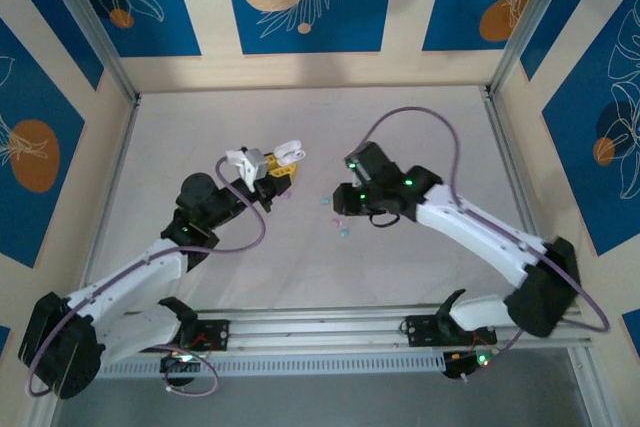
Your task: Insert the wireless bluetooth earbuds into the charging case
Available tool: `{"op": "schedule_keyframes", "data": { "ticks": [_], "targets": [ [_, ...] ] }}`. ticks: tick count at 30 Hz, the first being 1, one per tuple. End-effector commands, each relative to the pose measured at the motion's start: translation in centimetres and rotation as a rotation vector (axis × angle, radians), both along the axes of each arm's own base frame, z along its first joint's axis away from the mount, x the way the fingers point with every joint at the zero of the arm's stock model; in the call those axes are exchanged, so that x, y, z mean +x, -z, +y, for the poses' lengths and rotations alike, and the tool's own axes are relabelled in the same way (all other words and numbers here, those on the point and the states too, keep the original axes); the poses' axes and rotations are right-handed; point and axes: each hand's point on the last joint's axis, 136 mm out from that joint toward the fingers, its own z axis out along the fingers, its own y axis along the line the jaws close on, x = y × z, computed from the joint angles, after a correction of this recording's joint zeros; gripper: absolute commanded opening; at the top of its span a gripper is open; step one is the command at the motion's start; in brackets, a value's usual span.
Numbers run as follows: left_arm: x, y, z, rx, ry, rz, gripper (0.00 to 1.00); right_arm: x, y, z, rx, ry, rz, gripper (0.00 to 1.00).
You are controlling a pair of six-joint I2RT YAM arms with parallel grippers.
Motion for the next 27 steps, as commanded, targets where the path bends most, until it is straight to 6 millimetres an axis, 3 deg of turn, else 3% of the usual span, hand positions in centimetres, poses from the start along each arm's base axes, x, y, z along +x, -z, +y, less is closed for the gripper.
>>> {"op": "schedule_keyframes", "data": {
  "ticks": [1, 7, 13, 19, 27],
  "targets": [
    [-0.1, -2.7, -0.9, -0.084, 0.022, -0.054, 0.17, 1.6, -4.3, -1.2, 0.175, 0.152, -0.121, 0.29],
    [0.5, -1.9, -3.0, -0.094, 0.030, -0.056, 0.17, 2.0, -11.1, -2.4, 0.356, 0.197, -0.280, 0.29],
    [0.6, -1.4, -5.4, -0.092, 0.017, -0.108, 0.17, 1.9, -15.1, -1.1, 0.522, 0.190, -0.327, 0.29],
    [0.5, -1.3, -6.9, -0.100, -0.009, -0.162, 0.17, 2.1, -16.4, 0.7, 0.578, 0.156, -0.357, 0.29],
    [0.8, -1.4, -7.0, -0.097, -0.038, -0.180, 0.17, 2.4, -16.4, 2.6, 0.572, 0.120, -0.364, 0.29]
  ]
}}
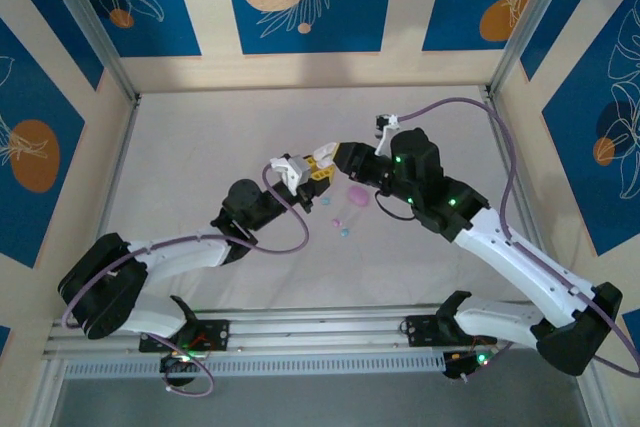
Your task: Insert the wireless bluetooth earbuds into the charging case
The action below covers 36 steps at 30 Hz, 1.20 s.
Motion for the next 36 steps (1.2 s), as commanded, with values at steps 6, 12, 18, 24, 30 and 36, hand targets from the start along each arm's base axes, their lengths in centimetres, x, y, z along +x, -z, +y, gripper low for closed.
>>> {"op": "schedule_keyframes", "data": {
  "ticks": [6, 12, 18, 24, 30, 36],
  "targets": [
    [-0.1, -2.9, 0.0, -0.059, -0.023, -0.075, 0.17, 0.1, -3.2, 1.5, 0.060, -0.019, -0.086, 0.29],
    [-0.1, -2.9, 0.0, -0.066, -0.021, -0.066, 0.17, 0.4, -3.2, 2.1, 0.034, -0.022, -0.094, 0.29],
    [-0.1, -3.1, 0.2, -0.076, -0.031, -0.061, 0.17, 0.6, -2.3, 2.8, -0.032, -0.013, -0.100, 0.30],
    [0.0, -3.5, 0.6, -0.095, -0.046, -0.059, 0.17, 0.5, -1.2, 3.1, -0.086, 0.002, -0.099, 0.29],
    [0.0, -3.8, 0.8, -0.117, -0.050, -0.053, 0.18, 0.4, -0.9, 3.1, -0.122, 0.001, -0.113, 0.29],
    [-0.1, -3.9, 0.7, -0.123, -0.043, -0.050, 0.17, 0.5, -1.1, 3.2, -0.118, 0.009, -0.126, 0.29]
  ]
}}
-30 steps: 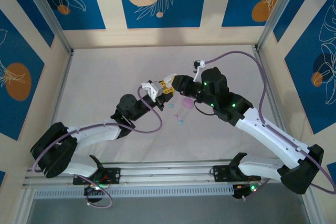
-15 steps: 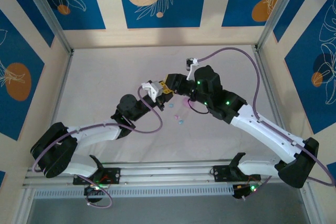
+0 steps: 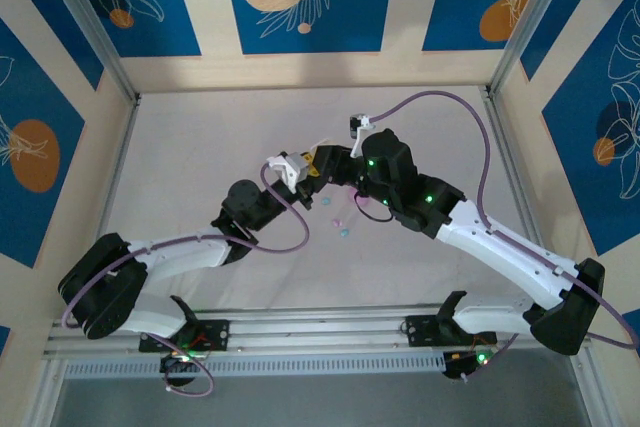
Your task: Insert the wireless bluetooth earbuds into the charging case
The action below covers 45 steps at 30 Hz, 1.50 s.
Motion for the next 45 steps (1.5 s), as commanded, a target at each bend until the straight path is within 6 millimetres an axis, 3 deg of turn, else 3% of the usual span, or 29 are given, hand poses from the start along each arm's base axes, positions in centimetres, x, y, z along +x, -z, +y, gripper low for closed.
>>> {"op": "schedule_keyframes", "data": {
  "ticks": [1, 11, 24, 34, 45],
  "targets": [
    [-0.7, -3.3, 0.1, -0.088, 0.013, -0.058, 0.17, 0.4, -1.5, 0.0, 0.013, 0.022, -0.041, 0.29],
    [-0.8, -2.8, -0.2, -0.082, 0.028, -0.031, 0.17, 0.9, -3.2, 0.4, 0.077, 0.011, -0.068, 0.29],
    [-0.8, -4.1, 0.0, -0.158, 0.043, 0.002, 0.18, 1.4, -1.5, 0.5, -0.030, 0.030, -0.088, 0.29],
    [-0.7, -5.1, 0.9, -0.200, 0.013, -0.001, 0.18, 0.8, -1.5, 0.6, -0.078, -0.021, -0.141, 0.29],
    [-0.3, -5.0, 1.3, -0.210, -0.016, 0.007, 0.18, 0.6, -2.5, 0.6, -0.065, -0.037, -0.197, 0.29]
  ]
}}
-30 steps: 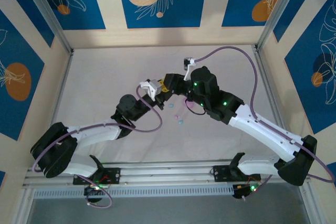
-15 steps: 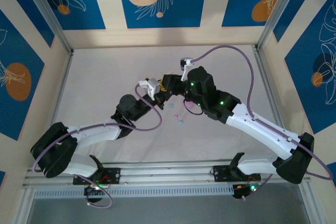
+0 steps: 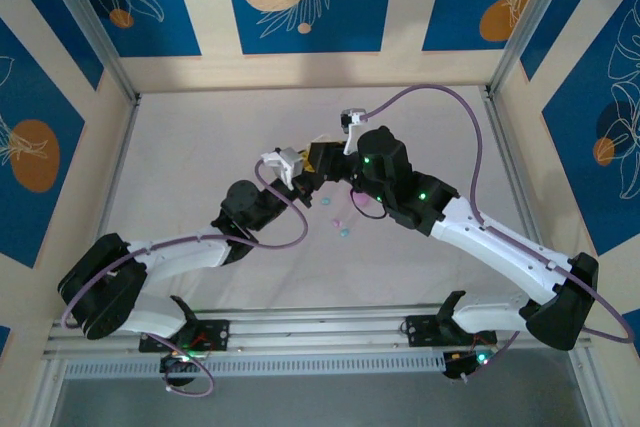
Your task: Insert the wireless bluetooth earbuds into the charging case
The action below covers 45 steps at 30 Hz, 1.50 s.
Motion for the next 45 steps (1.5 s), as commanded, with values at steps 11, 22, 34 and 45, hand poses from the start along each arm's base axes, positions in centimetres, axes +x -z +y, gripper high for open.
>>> {"op": "schedule_keyframes", "data": {
  "ticks": [11, 22, 34, 45],
  "targets": [
    [-0.3, -4.6, 1.4, -0.128, -0.048, -0.066, 0.17, -1.5, -1.4, -0.7, 0.061, -0.061, -0.030, 0.29],
    [-0.9, -4.8, 0.8, -0.105, -0.009, -0.093, 0.17, -0.9, -0.3, -1.0, 0.022, -0.040, 0.033, 0.29],
    [-1.0, -4.6, 0.5, -0.086, 0.001, -0.106, 0.17, -1.0, -1.3, -0.8, 0.075, -0.061, 0.045, 0.29],
    [-1.0, -3.9, 0.2, -0.059, 0.003, -0.114, 0.17, -1.5, -3.5, -1.0, 0.139, -0.083, 0.023, 0.29]
  ]
}}
